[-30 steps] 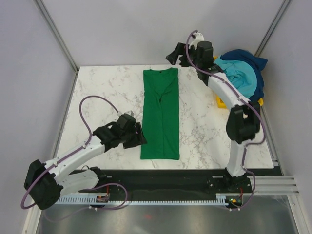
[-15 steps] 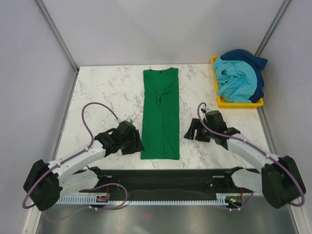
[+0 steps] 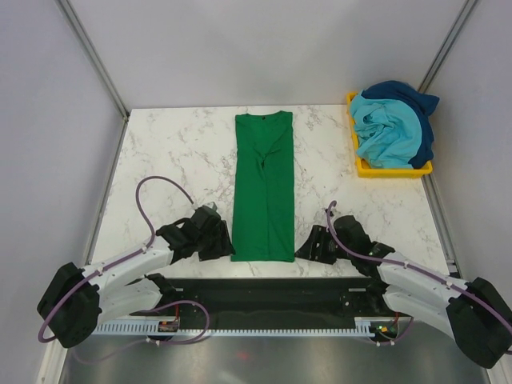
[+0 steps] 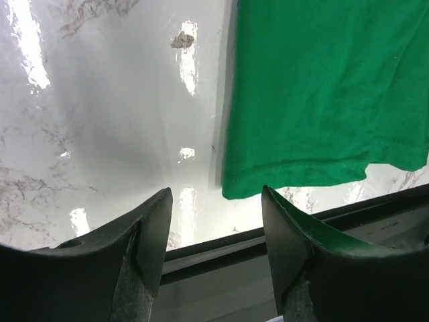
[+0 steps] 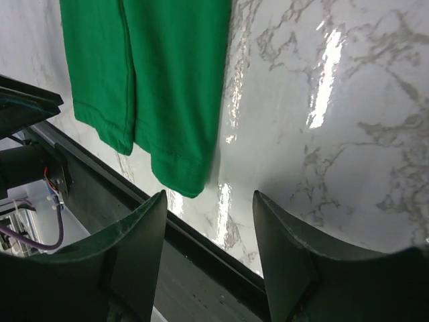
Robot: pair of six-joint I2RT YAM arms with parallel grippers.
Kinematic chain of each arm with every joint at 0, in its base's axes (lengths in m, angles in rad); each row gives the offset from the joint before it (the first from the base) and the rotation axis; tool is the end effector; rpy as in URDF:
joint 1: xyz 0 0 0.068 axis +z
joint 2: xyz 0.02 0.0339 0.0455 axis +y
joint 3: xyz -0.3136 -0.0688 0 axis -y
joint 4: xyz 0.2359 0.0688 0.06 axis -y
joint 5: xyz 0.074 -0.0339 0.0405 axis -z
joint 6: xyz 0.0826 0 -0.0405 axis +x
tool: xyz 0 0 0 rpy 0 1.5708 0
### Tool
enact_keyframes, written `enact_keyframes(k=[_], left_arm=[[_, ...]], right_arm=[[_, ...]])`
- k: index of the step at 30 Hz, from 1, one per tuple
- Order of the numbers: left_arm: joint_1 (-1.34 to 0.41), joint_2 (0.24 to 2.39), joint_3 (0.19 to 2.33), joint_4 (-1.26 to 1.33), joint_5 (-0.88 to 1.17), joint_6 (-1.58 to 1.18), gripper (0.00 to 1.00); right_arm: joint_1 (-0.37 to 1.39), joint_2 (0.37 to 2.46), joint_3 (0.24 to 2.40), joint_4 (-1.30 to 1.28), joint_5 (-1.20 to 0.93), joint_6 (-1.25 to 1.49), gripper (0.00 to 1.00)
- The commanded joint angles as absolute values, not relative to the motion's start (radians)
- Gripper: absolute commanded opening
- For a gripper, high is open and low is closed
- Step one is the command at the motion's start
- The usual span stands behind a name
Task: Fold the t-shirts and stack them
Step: Fold the tshirt
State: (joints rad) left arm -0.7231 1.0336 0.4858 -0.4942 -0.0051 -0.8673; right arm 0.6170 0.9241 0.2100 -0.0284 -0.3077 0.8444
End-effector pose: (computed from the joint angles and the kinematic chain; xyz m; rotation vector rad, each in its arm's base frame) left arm 0.1286 -0.1129 0.1761 -0.1979 2.7134 -0.5210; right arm 0.1169 0.1136 0.1514 0.1155 2.5286 1.0325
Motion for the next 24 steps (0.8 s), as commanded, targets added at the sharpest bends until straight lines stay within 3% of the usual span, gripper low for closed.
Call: enact_keyframes(k=[1, 14, 21, 24], left_arm=[[-0.724, 1.029, 0.460, -0.428, 0.025, -0.862, 0.63], [-0.724, 1.058, 0.390, -0.342, 0.067, -0.876, 0.63], [-0.726, 1.089, 0.359, -0.292, 0.089, -0.880, 0.63], [-0.726, 1.098, 0.341, -0.268, 0.094, -0.890, 0.62]], right_arm=[[0.669, 0.948, 0.163, 0.041, -0.244, 0.908, 0.62], [0.704, 1.091, 0.140, 0.167, -0.190, 0.916, 0.42], [0.729, 1.112, 0.137, 0.196, -0.169, 0.910, 0.17], [0.735, 1.109, 0.130, 0.204, -0.161, 0.910, 0.12]])
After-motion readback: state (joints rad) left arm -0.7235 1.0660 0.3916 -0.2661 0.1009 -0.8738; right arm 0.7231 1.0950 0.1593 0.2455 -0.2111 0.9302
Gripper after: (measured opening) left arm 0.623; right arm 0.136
